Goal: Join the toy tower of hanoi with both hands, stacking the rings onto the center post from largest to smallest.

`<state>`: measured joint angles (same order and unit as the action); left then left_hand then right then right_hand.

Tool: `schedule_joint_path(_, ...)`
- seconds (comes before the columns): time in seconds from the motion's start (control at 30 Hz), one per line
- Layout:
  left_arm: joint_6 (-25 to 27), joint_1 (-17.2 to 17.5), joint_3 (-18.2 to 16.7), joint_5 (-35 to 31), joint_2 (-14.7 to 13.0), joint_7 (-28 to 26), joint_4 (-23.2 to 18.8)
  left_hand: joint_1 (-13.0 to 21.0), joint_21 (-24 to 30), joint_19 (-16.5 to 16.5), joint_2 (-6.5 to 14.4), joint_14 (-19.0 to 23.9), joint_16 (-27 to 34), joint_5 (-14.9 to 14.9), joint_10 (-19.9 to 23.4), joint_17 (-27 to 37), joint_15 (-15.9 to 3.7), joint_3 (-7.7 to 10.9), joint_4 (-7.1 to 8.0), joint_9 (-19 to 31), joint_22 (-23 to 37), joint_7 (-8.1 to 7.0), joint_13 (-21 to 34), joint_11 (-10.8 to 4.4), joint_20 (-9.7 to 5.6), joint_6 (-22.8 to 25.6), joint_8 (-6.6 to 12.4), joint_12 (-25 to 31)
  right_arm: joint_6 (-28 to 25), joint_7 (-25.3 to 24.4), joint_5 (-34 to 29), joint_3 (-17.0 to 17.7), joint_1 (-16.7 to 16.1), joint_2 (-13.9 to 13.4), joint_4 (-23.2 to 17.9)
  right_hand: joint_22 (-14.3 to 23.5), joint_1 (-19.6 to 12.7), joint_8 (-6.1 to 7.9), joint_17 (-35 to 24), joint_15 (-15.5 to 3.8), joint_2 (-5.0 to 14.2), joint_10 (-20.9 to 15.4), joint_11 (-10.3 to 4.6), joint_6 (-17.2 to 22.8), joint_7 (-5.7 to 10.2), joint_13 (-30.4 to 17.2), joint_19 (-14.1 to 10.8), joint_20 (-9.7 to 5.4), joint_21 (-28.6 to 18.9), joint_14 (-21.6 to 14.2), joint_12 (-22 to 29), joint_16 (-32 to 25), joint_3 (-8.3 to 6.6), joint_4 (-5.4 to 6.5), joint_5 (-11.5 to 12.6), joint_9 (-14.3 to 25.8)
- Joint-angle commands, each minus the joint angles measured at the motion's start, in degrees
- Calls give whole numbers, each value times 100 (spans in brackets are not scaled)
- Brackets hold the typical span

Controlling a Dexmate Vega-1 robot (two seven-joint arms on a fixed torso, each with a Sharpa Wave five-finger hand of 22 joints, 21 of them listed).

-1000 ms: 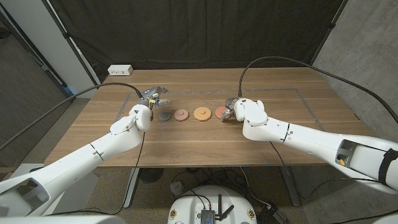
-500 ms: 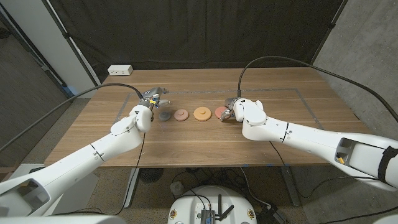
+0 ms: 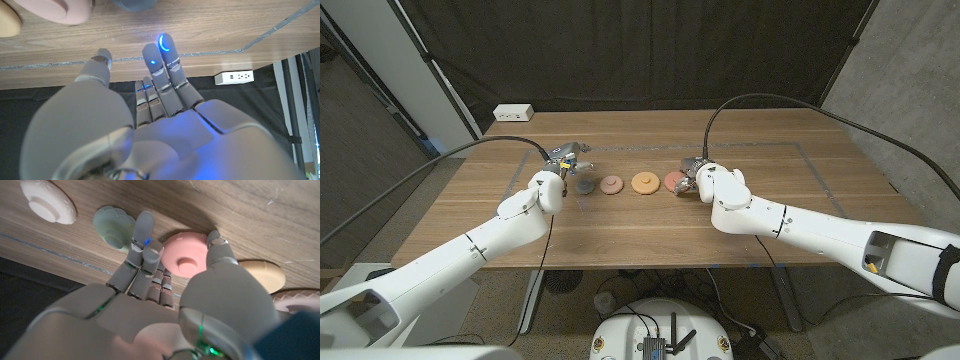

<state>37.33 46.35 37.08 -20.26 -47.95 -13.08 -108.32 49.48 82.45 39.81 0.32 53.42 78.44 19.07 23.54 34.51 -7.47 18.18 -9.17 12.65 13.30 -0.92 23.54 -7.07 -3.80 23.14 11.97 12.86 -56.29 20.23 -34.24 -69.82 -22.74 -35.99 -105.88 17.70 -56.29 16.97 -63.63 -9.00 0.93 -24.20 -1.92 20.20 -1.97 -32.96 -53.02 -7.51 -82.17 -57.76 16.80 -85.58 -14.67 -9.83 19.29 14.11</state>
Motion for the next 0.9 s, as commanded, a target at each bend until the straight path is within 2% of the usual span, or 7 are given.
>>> schedule_joint_path(0.03, -9, 26, -30, 21, -17, -42, -43, -19, 49, -18, 36, -43, 19, 39, 65, 3, -502, 26, -4, 27, -17, -6, 9, -7, -780, 47, -3, -26, 171, -451, -91, 227, -267, -73, -53, 15, -210, 76, -261, -350, 254, -796, -621, 726, 576, -218, -134, -495, -123, -197, 73, -88, -187, 67, 70, 28)
schedule_joint_path(0.4, 2, 21, -27, 16, -26, -33, -52, -37, 84, -18, 45, -39, 18, 41, 84, -8, -502, 31, 3, 29, -32, 0, 19, -7, -786, 57, -1, -18, 231, -253, -153, 284, -236, -86, -54, 12, -213, 161, -568, -351, 340, -1097, -661, 1028, 591, -290, -285, -502, -276, -442, 116, -163, -332, 76, 193, 17)
schedule_joint_path(0.9, 13, 39, -51, 13, -51, -41, -96, -55, 146, -22, 40, -14, 36, 44, 106, -10, -502, 43, -3, 31, -65, 1, 20, -11, -777, 79, 1, -23, 221, -44, -340, 337, -208, -160, -205, -7, -180, 185, -642, -350, 365, -1255, -671, 1165, 598, -350, -340, -503, -348, -563, 112, -170, -436, 77, 299, 7)
